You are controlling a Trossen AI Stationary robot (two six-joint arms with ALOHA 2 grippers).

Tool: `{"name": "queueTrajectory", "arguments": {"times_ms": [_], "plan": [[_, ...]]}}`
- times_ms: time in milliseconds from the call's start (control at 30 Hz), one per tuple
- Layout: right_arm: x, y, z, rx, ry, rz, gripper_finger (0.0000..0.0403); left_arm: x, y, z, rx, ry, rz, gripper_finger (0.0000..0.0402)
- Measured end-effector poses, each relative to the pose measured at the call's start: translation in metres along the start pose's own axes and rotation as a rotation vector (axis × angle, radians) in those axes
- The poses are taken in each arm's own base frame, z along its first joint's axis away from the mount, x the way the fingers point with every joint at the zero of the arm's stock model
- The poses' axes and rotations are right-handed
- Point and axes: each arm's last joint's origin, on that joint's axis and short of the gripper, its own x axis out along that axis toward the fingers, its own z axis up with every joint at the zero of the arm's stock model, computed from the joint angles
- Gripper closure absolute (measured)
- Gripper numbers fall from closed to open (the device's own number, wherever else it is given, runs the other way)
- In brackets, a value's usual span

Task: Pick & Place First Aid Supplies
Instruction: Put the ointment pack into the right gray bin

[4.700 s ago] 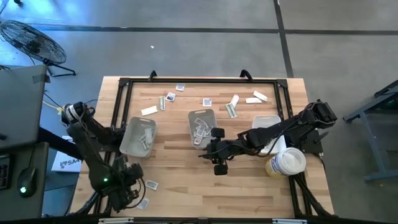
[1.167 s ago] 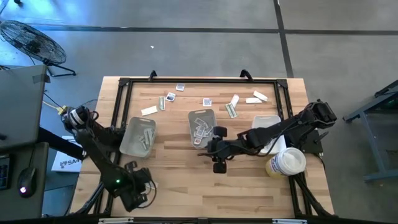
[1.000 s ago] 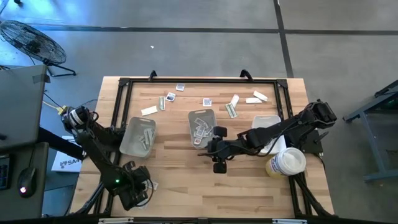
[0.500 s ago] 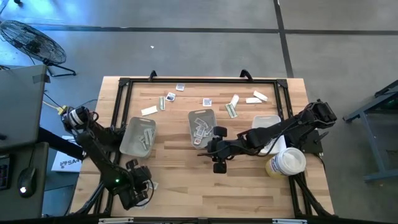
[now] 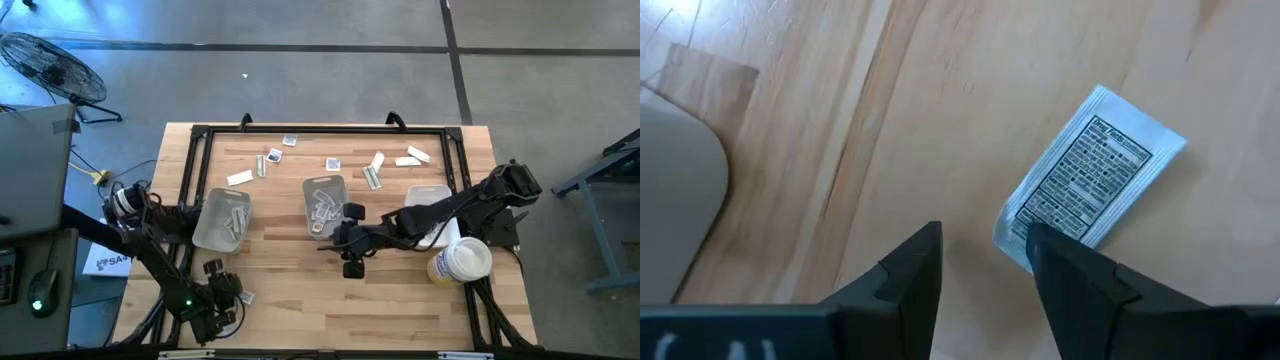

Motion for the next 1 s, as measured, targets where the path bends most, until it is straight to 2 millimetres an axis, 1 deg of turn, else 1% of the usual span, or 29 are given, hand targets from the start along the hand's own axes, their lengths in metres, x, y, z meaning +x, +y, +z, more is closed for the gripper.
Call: {"name": "queueTrajectory", "arguments": {"times_ms": [67, 133, 200, 367, 467, 533, 733, 933, 1000], "plan": [[0.0, 0.0, 0.0, 0.0, 0.0, 0.0, 0.027, 0.001, 0.0, -0.001, 0.002, 0.001, 0.006, 0.025], [0.0, 0.0, 0.0, 0.0, 0.0, 0.0, 0.027, 0.003, -0.001, -0.001, 0.002, 0.0, 0.011, 0.0262], [0.0, 0.0, 0.0, 0.0, 0.0, 0.0, 0.027, 0.005, -0.001, -0.002, 0.005, -0.003, 0.018, 0.0284], [0.0, 0.0, 0.0, 0.003, -0.004, 0.001, 0.027, 0.014, -0.006, -0.004, -0.004, -0.015, 0.029, 0.036], [0.0, 0.0, 0.0, 0.003, -0.006, 0.001, 0.027, 0.016, -0.006, -0.005, -0.034, -0.013, 0.031, 0.039], [0.0, 0.0, 0.001, 0.005, -0.013, 0.003, 0.027, 0.015, -0.006, -0.005, -0.045, -0.015, 0.032, 0.0398], [0.0, 0.0, 0.002, 0.007, -0.019, 0.004, 0.027, 0.011, -0.007, -0.002, -0.043, -0.019, 0.064, 0.0401], [0.0, 0.001, 0.003, 0.009, -0.026, 0.008, 0.027, -0.004, -0.012, 0.009, 0.03, -0.074, 0.144, 0.0401], [0.0, 0.001, 0.003, 0.01, -0.03, 0.009, 0.027, -0.011, -0.016, 0.018, 0.007, -0.108, 0.126, 0.0401]]}}
